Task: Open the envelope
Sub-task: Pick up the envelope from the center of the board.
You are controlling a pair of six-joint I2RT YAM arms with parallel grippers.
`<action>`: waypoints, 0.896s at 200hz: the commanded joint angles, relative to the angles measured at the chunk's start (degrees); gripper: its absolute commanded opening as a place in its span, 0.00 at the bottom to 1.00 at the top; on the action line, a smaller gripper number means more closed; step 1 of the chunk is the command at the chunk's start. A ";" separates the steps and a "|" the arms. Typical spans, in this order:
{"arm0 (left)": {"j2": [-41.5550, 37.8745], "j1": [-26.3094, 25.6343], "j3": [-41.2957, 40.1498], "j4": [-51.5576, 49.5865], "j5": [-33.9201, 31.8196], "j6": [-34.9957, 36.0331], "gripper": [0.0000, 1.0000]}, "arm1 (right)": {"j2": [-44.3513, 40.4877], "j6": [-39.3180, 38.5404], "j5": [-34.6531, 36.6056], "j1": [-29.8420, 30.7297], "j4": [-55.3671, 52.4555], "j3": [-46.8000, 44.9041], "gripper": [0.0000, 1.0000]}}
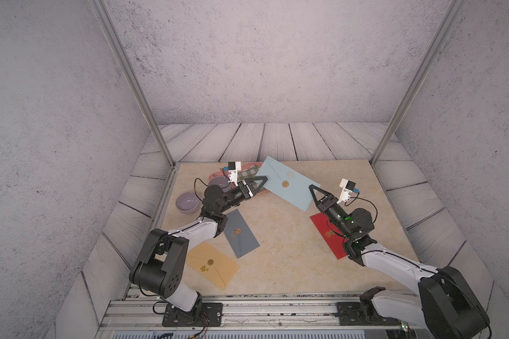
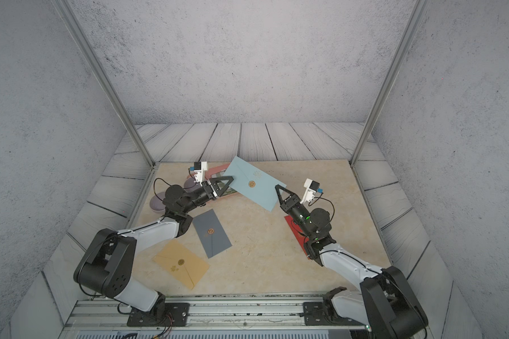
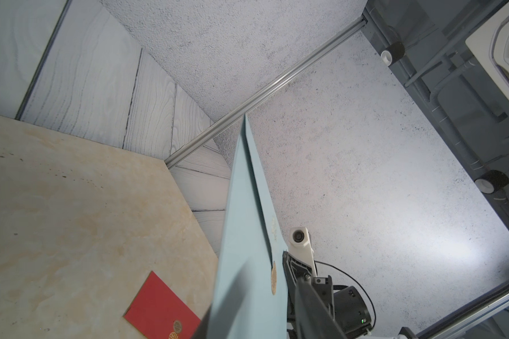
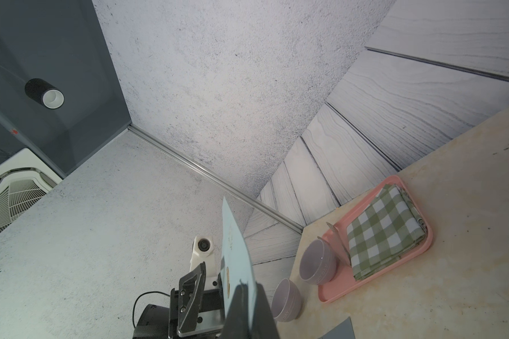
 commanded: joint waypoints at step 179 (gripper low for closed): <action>-5.19 -12.35 25.40 -95.58 -30.22 54.94 0.00 | -7.09 -30.63 6.89 -0.09 -72.26 16.23 0.99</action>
